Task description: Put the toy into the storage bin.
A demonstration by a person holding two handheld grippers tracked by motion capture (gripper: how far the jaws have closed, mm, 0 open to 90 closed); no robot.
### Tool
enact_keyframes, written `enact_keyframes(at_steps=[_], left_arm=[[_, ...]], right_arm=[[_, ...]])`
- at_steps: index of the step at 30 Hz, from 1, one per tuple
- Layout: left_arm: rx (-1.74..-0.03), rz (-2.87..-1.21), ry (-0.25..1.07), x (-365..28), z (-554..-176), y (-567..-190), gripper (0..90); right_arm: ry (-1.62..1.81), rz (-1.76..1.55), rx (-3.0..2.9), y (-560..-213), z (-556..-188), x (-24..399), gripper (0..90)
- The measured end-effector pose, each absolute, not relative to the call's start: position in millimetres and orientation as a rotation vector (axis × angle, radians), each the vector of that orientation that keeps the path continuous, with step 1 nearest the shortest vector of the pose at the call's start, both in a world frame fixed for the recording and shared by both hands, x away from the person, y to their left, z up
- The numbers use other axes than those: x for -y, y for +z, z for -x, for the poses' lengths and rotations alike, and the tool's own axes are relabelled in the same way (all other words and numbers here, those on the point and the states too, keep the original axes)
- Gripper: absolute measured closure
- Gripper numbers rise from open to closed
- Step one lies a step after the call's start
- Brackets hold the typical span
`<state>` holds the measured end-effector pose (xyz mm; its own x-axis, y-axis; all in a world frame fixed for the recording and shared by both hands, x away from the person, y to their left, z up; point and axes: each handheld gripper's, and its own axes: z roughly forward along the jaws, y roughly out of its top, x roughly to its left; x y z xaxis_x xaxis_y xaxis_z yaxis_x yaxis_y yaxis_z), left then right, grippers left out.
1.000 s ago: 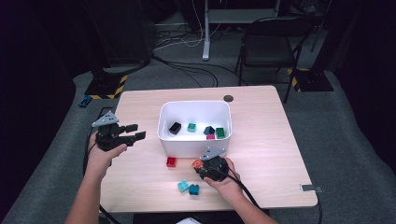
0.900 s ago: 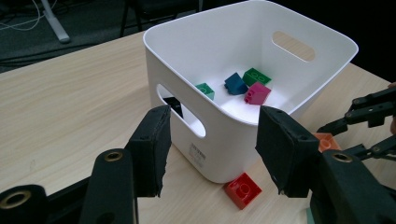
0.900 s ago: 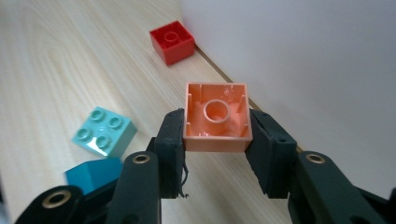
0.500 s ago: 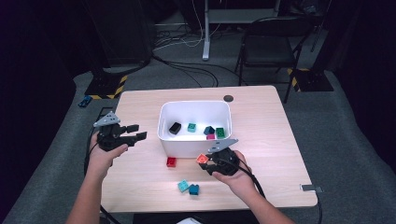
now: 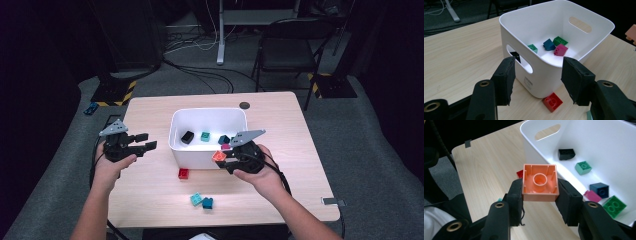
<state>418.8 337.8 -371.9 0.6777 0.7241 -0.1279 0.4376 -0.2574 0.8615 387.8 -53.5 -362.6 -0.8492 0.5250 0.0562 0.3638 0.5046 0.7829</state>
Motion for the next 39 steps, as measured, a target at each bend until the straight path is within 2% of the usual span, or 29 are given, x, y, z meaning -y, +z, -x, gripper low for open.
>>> enact_keyframes(at_steps=[8,24,30,39], left_arm=[[-0.908,-1.898,0.362,-337.6,-419.4,-372.7,44.6],[-0.903,-1.903,0.357,-338.5,-419.7,-372.4,44.6],[-0.905,-1.901,0.356,-338.7,-419.5,-372.5,44.5],[-0.905,-1.905,0.354,-337.9,-420.2,-374.7,44.5]], right_arm=[[1.251,-0.756,-2.524,-339.2,-410.4,51.6,58.5],[1.2,-0.747,-2.511,-318.4,-458.3,28.1,58.5],[1.2,-0.752,-2.504,-321.5,-477.0,15.5,58.5],[1.175,-0.769,-2.534,-345.1,-500.6,-5.4,58.5]])
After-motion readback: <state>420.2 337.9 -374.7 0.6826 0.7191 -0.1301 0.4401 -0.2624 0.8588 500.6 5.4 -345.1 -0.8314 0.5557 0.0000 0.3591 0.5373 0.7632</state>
